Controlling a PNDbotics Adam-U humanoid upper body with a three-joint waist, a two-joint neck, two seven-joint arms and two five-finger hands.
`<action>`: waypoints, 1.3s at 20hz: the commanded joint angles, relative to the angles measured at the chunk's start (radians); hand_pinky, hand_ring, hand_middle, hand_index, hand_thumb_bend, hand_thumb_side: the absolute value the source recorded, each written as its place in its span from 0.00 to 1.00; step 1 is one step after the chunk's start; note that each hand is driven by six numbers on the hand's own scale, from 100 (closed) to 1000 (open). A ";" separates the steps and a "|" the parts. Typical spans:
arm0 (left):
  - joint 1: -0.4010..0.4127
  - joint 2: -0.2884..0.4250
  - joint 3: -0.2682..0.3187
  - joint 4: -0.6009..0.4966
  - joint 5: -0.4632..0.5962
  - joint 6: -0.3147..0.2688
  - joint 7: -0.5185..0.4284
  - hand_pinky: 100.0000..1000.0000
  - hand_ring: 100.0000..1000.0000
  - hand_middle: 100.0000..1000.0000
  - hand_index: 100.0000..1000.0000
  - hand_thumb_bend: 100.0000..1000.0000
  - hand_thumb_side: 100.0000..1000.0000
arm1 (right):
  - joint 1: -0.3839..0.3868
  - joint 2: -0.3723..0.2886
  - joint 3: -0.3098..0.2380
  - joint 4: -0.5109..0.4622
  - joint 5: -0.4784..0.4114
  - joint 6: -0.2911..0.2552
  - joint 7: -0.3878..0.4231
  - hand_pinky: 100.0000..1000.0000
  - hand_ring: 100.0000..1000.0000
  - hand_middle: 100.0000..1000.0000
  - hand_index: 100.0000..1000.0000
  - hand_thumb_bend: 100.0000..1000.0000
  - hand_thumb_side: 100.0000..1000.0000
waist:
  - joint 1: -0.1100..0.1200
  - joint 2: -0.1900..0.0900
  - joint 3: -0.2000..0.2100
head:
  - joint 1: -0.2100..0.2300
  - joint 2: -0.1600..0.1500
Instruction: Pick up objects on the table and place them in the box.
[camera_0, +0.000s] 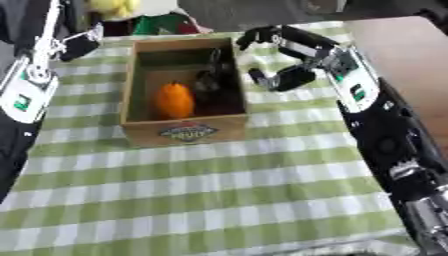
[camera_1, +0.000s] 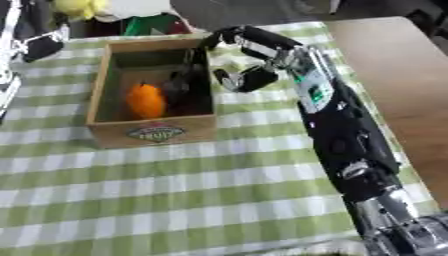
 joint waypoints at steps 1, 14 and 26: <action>-0.025 -0.006 -0.022 -0.017 -0.015 -0.015 -0.059 0.40 0.23 0.13 0.27 0.00 0.02 | -0.019 -0.003 0.002 -0.007 0.006 -0.030 0.027 0.91 1.00 0.78 0.91 0.00 0.17 | 0.001 -0.022 -0.002 | 0.003 -0.005; -0.008 -0.035 -0.035 0.034 -0.014 -0.088 -0.294 0.75 0.78 0.81 0.85 0.97 0.80 | -0.014 0.004 0.002 -0.003 0.015 -0.029 0.034 0.91 1.00 0.78 0.91 0.00 0.17 | 0.004 -0.023 0.003 | 0.000 -0.005; 0.078 0.050 0.063 -0.243 0.173 0.027 -0.305 0.70 0.72 0.73 0.80 0.84 0.72 | -0.008 -0.022 -0.017 -0.024 0.006 -0.013 0.003 0.91 1.00 0.78 0.91 0.00 0.17 | -0.001 -0.030 0.034 | -0.019 -0.005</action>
